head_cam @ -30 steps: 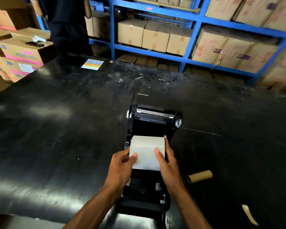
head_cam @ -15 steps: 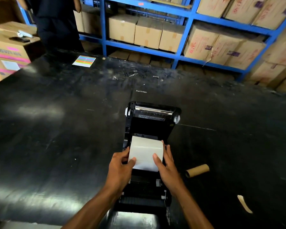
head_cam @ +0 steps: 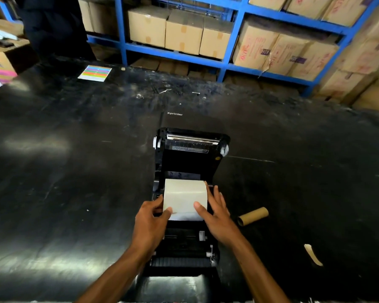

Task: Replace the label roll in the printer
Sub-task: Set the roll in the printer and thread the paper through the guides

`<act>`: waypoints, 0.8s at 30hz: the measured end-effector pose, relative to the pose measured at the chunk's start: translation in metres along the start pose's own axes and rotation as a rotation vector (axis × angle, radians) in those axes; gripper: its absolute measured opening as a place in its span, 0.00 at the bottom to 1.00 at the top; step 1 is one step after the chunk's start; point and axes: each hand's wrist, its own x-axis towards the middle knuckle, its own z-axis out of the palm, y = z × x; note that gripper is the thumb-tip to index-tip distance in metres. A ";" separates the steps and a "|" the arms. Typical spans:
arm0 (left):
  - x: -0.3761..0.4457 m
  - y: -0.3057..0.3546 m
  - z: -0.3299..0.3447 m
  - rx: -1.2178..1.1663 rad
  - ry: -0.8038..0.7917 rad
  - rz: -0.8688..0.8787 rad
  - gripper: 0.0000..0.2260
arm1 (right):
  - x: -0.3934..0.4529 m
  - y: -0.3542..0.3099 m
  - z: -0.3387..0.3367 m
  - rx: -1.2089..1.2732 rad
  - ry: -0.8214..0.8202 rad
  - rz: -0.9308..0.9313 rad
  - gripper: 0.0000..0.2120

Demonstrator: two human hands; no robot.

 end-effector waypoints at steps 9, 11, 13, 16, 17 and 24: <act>0.003 0.009 -0.013 0.153 0.061 0.219 0.10 | -0.006 0.006 0.015 0.122 0.336 -0.020 0.24; 0.004 0.007 -0.016 0.163 0.052 0.260 0.09 | -0.011 0.008 0.017 0.111 0.437 -0.027 0.12; 0.004 0.005 -0.019 0.180 0.034 0.284 0.11 | -0.015 0.009 0.019 0.106 0.484 -0.028 0.11; 0.003 0.002 -0.021 0.208 0.017 0.279 0.14 | -0.020 0.011 0.022 0.092 0.485 -0.007 0.15; 0.002 0.002 -0.022 0.211 0.015 0.268 0.16 | -0.021 0.011 0.023 0.096 0.475 0.008 0.14; -0.001 0.000 -0.023 0.221 -0.003 0.227 0.09 | -0.027 0.017 0.025 0.087 0.416 0.021 0.13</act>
